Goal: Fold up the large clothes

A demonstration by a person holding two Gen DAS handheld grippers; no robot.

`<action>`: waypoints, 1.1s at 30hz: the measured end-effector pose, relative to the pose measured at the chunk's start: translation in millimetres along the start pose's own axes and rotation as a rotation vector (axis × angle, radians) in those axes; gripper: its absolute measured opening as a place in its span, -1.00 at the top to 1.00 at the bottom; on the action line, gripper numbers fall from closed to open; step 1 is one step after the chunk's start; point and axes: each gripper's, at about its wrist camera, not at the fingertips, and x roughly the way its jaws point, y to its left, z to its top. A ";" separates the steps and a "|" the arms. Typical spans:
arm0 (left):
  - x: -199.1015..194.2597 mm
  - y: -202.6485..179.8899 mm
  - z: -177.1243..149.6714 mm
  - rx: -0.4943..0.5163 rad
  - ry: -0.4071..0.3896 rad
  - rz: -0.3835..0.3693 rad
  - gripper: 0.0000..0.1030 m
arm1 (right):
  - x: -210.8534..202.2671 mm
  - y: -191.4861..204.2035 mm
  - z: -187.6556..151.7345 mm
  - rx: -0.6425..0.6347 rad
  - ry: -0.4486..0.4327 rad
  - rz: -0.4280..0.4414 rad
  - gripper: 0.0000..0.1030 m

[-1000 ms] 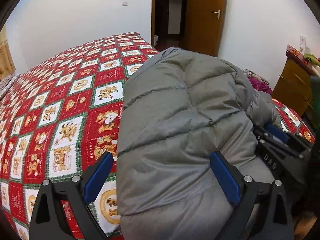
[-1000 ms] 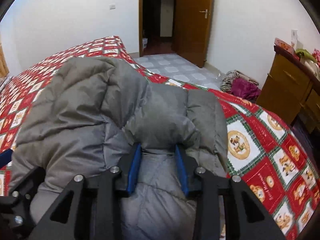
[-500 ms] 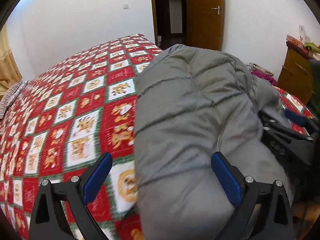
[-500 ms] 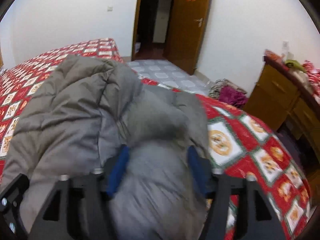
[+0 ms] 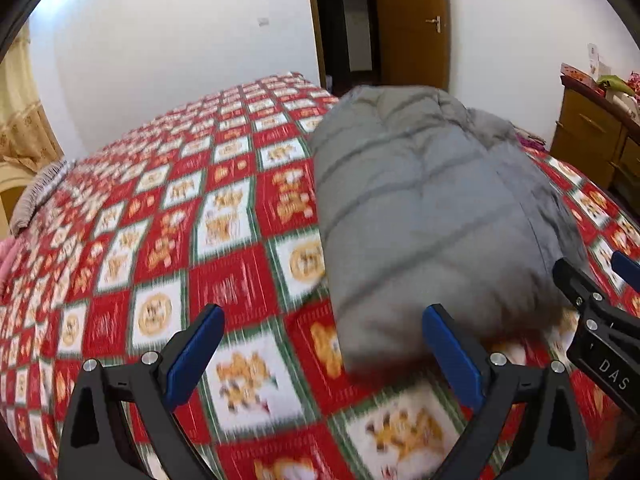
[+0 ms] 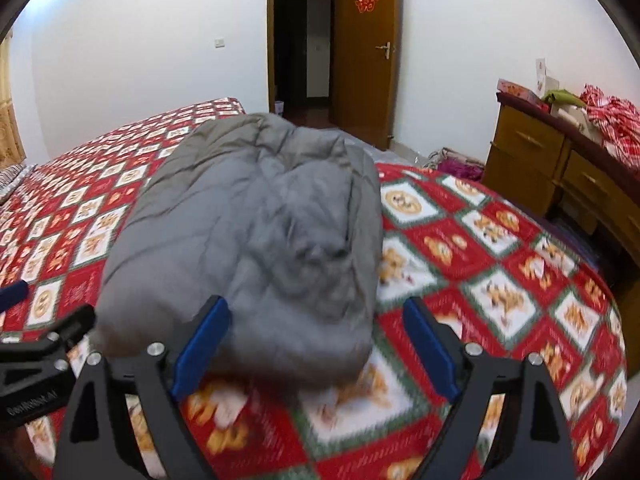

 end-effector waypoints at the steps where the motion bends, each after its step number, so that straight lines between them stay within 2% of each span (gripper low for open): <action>1: -3.1 -0.3 -5.3 0.000 0.007 -0.010 -0.93 | -1.2 0.9 -1.8 -0.003 0.008 0.005 -0.79; 7: -21.4 -0.6 -31.1 -0.015 0.055 -0.037 -0.93 | -22.3 5.1 -25.7 -0.024 0.064 0.013 -0.90; 10: -29.4 -1.8 -44.5 -0.019 0.095 -0.036 -0.93 | -27.3 4.1 -25.0 0.025 0.116 0.038 -0.90; 14: -44.9 -2.6 -56.6 0.000 0.103 -0.060 -0.93 | -43.1 4.7 -24.7 0.055 0.119 0.037 -0.91; 18: -76.2 1.1 -53.9 -0.003 0.025 -0.056 -0.93 | -68.2 8.2 -19.9 0.075 0.084 0.075 -0.92; 21: -103.3 5.6 -46.8 -0.024 -0.067 -0.049 -0.93 | -94.6 15.0 -13.9 0.030 -0.005 0.071 -0.93; 24: -125.1 4.7 -41.0 -0.022 -0.151 -0.011 -0.93 | -119.1 15.8 -12.5 -0.021 -0.094 0.049 -1.00; 27: -148.2 1.2 -37.7 -0.022 -0.225 0.022 -0.93 | -138.7 8.0 -8.6 -0.006 -0.157 0.077 -1.00; 33: -181.5 0.8 -35.9 -0.042 -0.326 0.025 -0.93 | -164.1 1.3 -3.9 0.022 -0.247 0.113 -1.00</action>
